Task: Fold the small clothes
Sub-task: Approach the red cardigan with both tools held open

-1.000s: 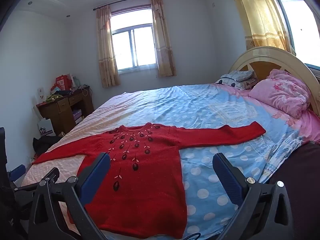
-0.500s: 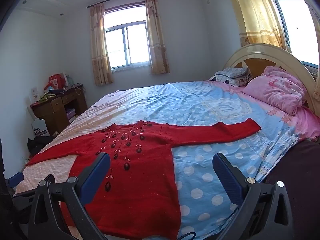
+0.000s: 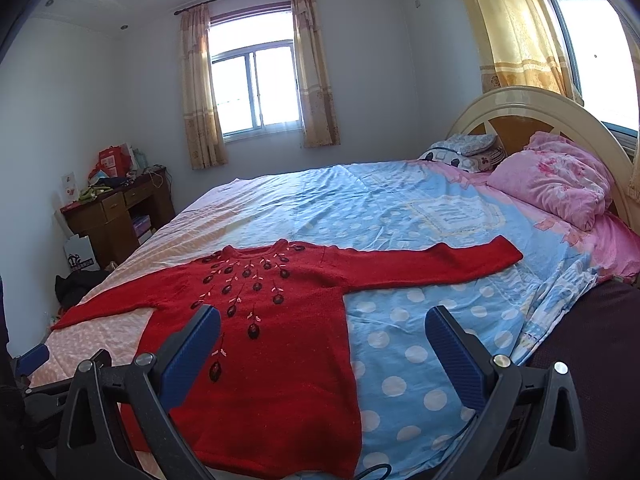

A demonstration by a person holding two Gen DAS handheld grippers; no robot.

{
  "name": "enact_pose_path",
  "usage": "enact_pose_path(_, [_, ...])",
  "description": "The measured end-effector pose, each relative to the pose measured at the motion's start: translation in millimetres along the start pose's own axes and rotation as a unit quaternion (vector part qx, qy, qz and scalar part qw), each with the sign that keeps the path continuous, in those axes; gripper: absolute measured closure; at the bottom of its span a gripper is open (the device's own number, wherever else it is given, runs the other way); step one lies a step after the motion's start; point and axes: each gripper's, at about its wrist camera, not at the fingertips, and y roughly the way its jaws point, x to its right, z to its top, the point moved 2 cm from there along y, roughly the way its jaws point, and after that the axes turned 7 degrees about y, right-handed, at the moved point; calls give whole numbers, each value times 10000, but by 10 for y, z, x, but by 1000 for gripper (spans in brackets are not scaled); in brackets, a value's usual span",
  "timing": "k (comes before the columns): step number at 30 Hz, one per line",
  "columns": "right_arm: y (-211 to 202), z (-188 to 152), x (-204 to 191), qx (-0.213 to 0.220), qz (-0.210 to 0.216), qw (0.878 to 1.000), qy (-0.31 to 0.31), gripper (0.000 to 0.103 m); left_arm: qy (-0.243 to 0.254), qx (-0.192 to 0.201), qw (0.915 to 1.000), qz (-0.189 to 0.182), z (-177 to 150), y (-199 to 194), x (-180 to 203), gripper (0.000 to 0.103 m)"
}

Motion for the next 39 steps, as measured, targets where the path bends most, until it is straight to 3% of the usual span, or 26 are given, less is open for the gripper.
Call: enact_pose_path(39, [88, 21, 36, -77, -138, 9999, 28, 1, 38, -179, 9996, -206, -17, 163, 95, 0])
